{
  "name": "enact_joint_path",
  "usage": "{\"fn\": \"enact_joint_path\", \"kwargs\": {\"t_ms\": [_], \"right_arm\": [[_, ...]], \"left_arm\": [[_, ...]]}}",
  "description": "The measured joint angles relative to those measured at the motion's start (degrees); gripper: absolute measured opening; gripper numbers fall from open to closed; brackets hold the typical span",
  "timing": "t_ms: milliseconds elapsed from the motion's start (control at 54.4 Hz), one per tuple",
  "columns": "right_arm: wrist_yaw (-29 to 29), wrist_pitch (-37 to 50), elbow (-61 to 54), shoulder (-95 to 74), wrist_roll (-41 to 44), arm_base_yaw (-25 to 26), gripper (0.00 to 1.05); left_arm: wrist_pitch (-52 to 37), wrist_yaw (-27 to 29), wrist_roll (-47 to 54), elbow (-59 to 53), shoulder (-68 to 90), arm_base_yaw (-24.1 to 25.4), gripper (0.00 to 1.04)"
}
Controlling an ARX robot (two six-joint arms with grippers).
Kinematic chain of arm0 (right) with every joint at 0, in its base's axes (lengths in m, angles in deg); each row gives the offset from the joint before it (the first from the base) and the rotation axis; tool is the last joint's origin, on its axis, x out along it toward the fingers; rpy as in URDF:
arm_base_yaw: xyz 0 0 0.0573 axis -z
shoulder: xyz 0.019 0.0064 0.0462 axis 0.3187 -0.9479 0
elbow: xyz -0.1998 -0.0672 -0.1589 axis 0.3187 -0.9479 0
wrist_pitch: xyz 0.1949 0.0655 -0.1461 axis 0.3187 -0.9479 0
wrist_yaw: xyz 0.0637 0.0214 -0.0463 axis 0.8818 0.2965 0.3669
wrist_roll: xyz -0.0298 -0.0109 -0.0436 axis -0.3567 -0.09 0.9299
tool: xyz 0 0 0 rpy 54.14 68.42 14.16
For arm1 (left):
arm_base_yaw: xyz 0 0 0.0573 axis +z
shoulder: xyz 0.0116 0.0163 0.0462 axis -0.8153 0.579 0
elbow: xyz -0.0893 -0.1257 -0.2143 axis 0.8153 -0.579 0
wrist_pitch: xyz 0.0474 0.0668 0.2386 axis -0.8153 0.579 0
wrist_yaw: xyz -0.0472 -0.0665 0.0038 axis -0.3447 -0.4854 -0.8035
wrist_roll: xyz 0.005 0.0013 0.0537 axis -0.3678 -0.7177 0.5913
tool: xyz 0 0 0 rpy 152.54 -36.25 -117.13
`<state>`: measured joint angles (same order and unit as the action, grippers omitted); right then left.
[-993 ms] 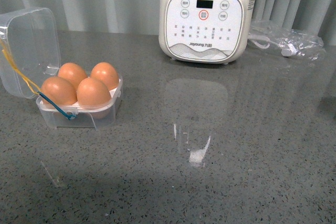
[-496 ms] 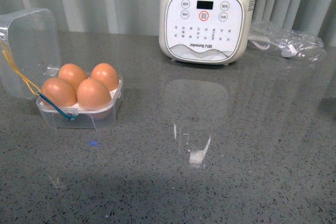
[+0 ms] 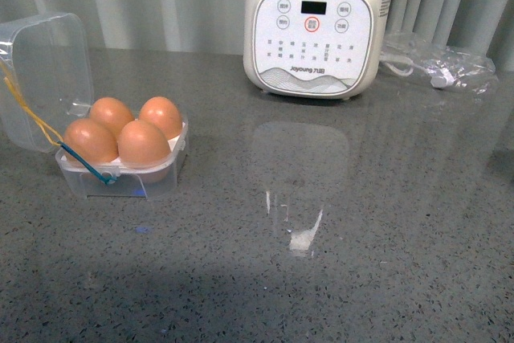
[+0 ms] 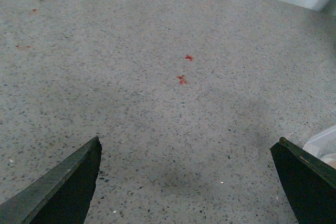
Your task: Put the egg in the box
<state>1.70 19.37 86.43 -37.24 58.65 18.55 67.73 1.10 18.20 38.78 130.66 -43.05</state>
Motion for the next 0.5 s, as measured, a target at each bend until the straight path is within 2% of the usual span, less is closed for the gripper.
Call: {"fn": "enact_joint_path", "kwargs": {"t_ms": [239,496], "right_arm": [[0.00,0.00,0.00,0.00,0.00,0.00,0.98],[0.00,0.00,0.00,0.00,0.00,0.00,0.98]], "left_arm": [[-1.49,1.07,-0.61,0.02,1.99,-3.41,0.98],[-1.60,2.95,-1.09,0.02,0.50,-9.94,0.98]]}}
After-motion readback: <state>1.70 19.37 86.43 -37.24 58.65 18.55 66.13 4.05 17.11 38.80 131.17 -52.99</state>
